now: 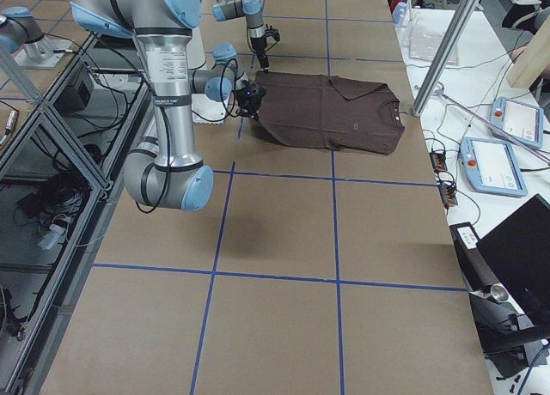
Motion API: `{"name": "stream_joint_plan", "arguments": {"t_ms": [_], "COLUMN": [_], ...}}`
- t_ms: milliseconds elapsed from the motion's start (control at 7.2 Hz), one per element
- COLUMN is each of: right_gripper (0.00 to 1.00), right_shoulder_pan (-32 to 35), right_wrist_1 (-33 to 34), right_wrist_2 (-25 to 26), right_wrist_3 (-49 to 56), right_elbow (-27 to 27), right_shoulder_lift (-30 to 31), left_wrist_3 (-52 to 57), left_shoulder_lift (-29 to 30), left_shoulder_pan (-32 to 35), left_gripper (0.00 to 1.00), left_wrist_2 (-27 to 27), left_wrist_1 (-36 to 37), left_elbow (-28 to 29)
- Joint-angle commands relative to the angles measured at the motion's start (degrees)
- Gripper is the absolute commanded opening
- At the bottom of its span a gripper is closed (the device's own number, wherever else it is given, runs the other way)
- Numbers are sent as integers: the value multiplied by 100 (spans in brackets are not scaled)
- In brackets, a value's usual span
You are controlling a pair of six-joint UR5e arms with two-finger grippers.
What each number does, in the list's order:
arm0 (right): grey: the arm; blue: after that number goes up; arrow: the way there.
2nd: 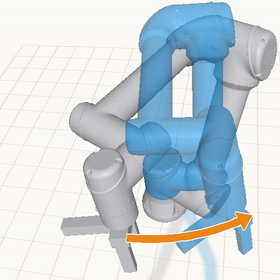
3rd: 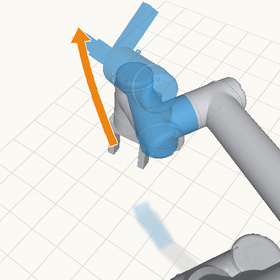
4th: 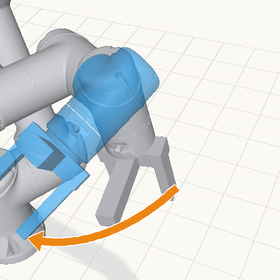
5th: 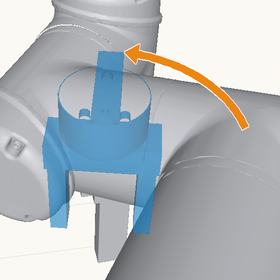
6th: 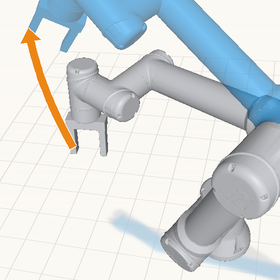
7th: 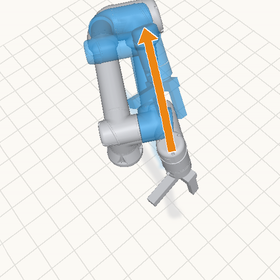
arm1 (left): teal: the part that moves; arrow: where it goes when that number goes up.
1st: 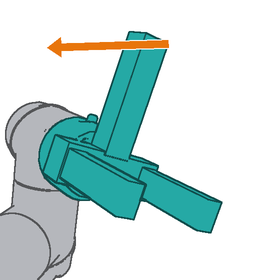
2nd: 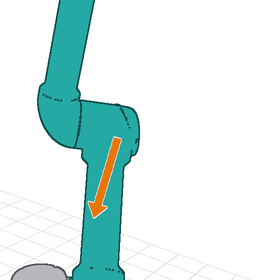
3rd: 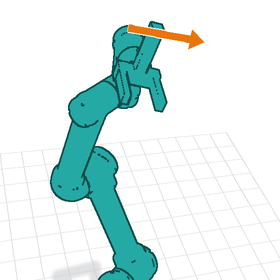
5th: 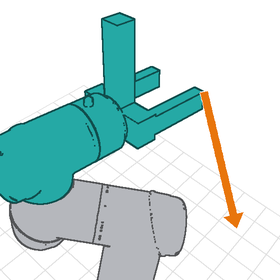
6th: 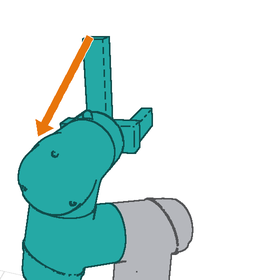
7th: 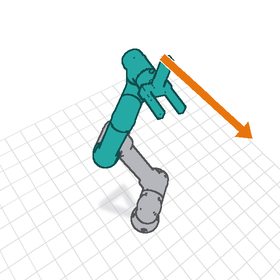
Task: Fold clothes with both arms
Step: 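Grasp both hem corners nearest the robot with both grippers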
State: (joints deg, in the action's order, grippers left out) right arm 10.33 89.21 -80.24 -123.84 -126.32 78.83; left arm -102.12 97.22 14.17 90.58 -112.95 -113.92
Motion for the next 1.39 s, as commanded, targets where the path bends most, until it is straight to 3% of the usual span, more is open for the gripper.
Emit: {"name": "stream_joint_plan", "arguments": {"t_ms": [0, 555, 694, 833, 972, 1249], "right_gripper": [0, 0, 0, 0, 0, 0], "right_shoulder_pan": [4, -5, -5, -5, -5, 48], "right_wrist_1": [0, 0, 0, 0, 0, 0], "right_wrist_2": [0, 0, 0, 0, 0, 0], "right_wrist_3": [0, 0, 0, 0, 0, 0], "right_elbow": [2, -16, -16, -16, -16, -34], "right_shoulder_lift": [-8, -8, -17, -17, -8, -8], "left_wrist_3": [-105, -273, -273, -282, -282, -282], "left_shoulder_lift": [-10, -37, -37, -28, -28, 25], "left_shoulder_pan": [-63, -151, -151, -160, -160, -177], "left_gripper": [72, 68, 60, 38, 0, 0], "left_wrist_2": [30, 117, 126, 126, 196, 302], "left_wrist_1": [10, 10, 140, 394, 423, 414], "left_elbow": [37, 72, 63, -32, -68, -112]}}
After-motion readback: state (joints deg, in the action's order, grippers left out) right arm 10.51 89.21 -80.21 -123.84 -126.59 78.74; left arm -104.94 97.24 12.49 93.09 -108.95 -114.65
